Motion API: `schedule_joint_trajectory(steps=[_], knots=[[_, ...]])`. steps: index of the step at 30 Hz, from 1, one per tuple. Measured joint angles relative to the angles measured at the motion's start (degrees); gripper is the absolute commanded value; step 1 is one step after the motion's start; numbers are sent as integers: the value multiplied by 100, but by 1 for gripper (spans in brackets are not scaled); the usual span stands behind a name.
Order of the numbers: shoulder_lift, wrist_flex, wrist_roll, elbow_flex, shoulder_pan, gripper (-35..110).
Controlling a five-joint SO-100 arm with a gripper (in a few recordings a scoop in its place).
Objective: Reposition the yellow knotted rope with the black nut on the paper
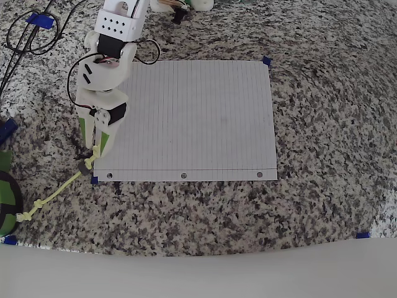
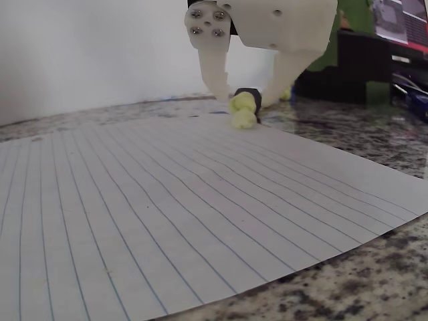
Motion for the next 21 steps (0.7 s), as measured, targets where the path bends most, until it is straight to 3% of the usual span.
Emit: schedule_joint_trajectory(steps=[21], knots=[[-343, -9, 0, -167, 9, 33]])
